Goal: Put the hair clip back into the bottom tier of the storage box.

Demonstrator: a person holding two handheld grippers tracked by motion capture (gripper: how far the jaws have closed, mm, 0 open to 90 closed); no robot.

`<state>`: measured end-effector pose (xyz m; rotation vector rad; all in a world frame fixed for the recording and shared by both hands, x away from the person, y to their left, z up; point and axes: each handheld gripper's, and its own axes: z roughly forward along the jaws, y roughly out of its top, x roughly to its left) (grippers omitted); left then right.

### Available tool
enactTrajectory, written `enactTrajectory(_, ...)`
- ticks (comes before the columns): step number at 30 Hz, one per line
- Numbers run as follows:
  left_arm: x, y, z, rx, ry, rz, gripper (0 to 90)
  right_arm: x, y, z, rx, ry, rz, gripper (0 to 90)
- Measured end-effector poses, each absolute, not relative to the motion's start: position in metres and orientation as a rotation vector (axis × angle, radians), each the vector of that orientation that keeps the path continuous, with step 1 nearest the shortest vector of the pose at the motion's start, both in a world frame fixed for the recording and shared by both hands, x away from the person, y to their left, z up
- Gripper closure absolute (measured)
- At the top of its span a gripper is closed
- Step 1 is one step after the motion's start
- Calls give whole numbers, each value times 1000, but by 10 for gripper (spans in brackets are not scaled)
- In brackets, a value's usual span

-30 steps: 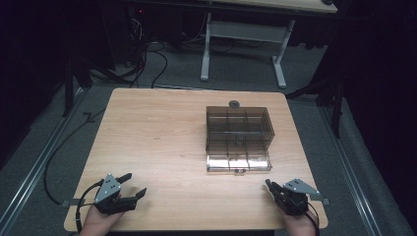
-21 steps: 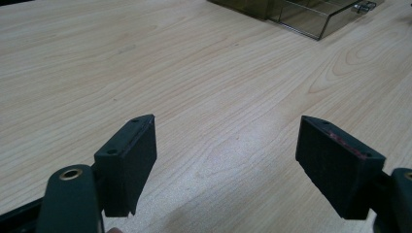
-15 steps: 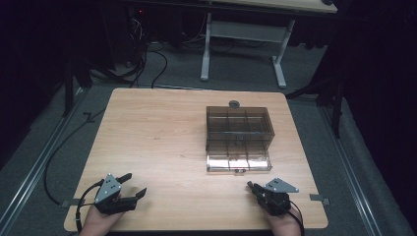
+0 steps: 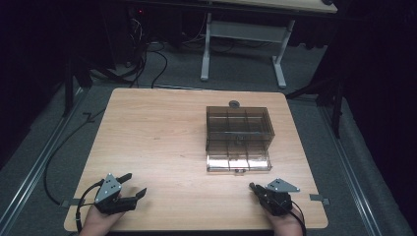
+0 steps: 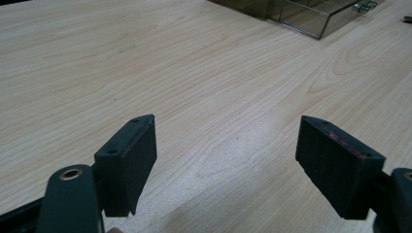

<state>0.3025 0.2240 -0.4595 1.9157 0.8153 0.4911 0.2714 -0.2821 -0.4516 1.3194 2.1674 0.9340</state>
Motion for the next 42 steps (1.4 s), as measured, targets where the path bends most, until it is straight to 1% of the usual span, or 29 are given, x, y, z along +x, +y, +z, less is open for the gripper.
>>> enactTrajectory(9,302,224,-460,1916,814,492,232,271,-282,-453,1322,2175,926,809)
enactTrajectory(12,302,224,-460,1916,814,492,232,271,-282,-454,1314,2171,936,754)
enactTrajectory(20,303,224,-460,1918,817,491,233,268,-290,-445,1345,2086,1013,675)
enactTrajectory(24,302,224,-459,1920,807,488,233,270,-297,-443,1384,2063,1024,668)
enactTrajectory(29,302,225,-459,1915,799,483,230,271,-304,-432,1415,2057,974,657)
enactTrajectory(31,302,225,-459,1909,804,480,230,272,-305,-427,1433,2068,961,629)
enactTrajectory(34,302,225,-459,1909,802,480,230,276,-304,-424,1444,2109,893,623)
enactTrajectory(39,302,225,-459,1917,800,474,230,281,-300,-427,1492,2227,843,570)
enactTrajectory(42,302,225,-459,1918,799,474,230,281,-297,-427,1516,2269,804,559)
